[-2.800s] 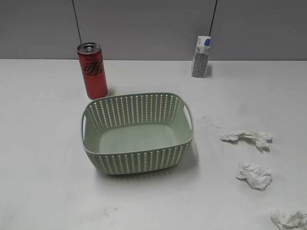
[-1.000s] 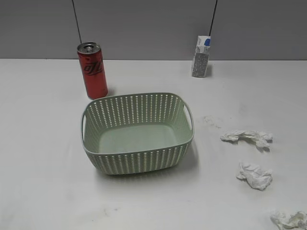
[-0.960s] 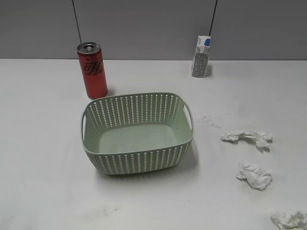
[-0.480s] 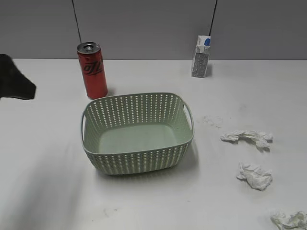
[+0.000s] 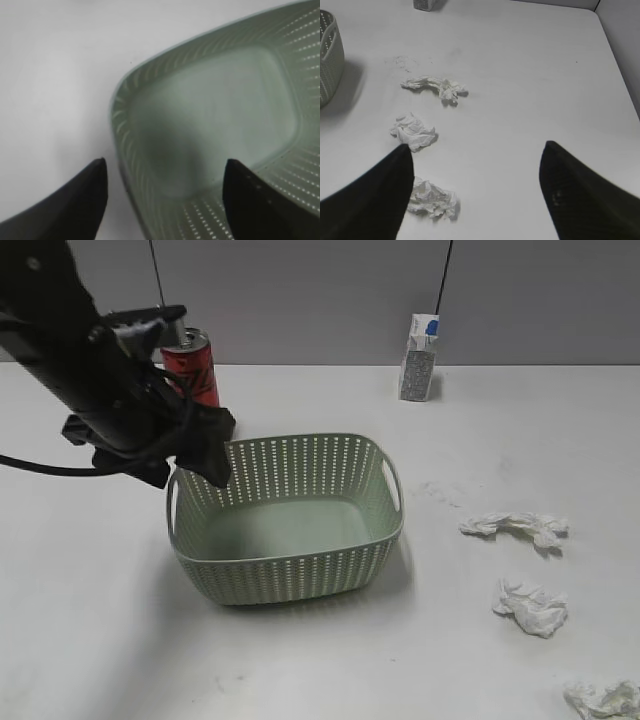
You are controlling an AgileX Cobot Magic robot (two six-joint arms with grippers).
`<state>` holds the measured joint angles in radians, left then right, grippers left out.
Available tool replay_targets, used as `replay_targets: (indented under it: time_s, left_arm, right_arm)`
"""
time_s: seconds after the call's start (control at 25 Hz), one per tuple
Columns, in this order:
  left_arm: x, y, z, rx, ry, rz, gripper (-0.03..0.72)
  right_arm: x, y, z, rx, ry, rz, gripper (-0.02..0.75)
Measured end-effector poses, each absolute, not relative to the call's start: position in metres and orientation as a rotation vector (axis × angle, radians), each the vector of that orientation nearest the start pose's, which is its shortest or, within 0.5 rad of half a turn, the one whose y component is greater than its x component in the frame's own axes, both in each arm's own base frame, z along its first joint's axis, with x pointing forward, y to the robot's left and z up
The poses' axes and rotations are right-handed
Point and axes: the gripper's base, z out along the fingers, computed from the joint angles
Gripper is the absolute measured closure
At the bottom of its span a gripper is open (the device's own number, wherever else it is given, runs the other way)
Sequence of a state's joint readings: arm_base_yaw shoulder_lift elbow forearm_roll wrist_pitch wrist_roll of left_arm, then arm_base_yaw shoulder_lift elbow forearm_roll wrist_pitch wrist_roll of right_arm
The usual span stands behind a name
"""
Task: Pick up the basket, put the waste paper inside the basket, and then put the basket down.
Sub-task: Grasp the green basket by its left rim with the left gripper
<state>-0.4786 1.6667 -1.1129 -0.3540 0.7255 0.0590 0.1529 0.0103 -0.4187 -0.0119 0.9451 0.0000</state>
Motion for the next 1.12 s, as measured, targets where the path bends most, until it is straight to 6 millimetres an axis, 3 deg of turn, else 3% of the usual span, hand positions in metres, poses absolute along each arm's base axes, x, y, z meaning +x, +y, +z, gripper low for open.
replay_targets:
  time_s: [0.12, 0.28, 0.56, 0.72, 0.84, 0.96, 1.04, 1.12]
  left_arm:
    - [0.299, -0.188, 0.201, 0.437, 2.84, -0.437, 0.138]
    - [0.309, -0.194, 0.174, 0.41, 2.943, -0.302, 0.138]
    - [0.315, -0.198, 0.151, 0.351, 3.018, -0.283, 0.162]
    - [0.315, -0.198, 0.147, 0.351, 3.034, -0.277, 0.293]
    - [0.315, -0.198, 0.148, 0.339, 3.034, -0.281, 0.45]
    - [0.314, -0.197, 0.147, 0.356, 3.049, -0.269, 0.481]
    - [0.313, -0.199, 0.149, 0.353, 3.053, -0.282, 0.624]
    - [0.312, -0.199, 0.149, 0.353, 3.07, -0.278, 0.684]
  right_arm:
    - [0.01, 0.001, 0.263, -0.155, 2.015, 0.083, 0.146]
    - [0.01, 0.001, 0.263, -0.155, 2.015, 0.083, 0.146]
    - [0.01, 0.001, 0.263, -0.155, 2.015, 0.083, 0.146]
    - [0.01, 0.001, 0.264, -0.155, 2.014, 0.083, 0.146]
    - [0.01, 0.001, 0.264, -0.155, 2.014, 0.083, 0.146]
    - [0.01, 0.001, 0.264, -0.155, 2.014, 0.083, 0.146]
    - [0.01, 0.001, 0.264, -0.155, 2.014, 0.083, 0.146]
    - [0.011, 0.001, 0.264, -0.156, 2.018, 0.083, 0.146]
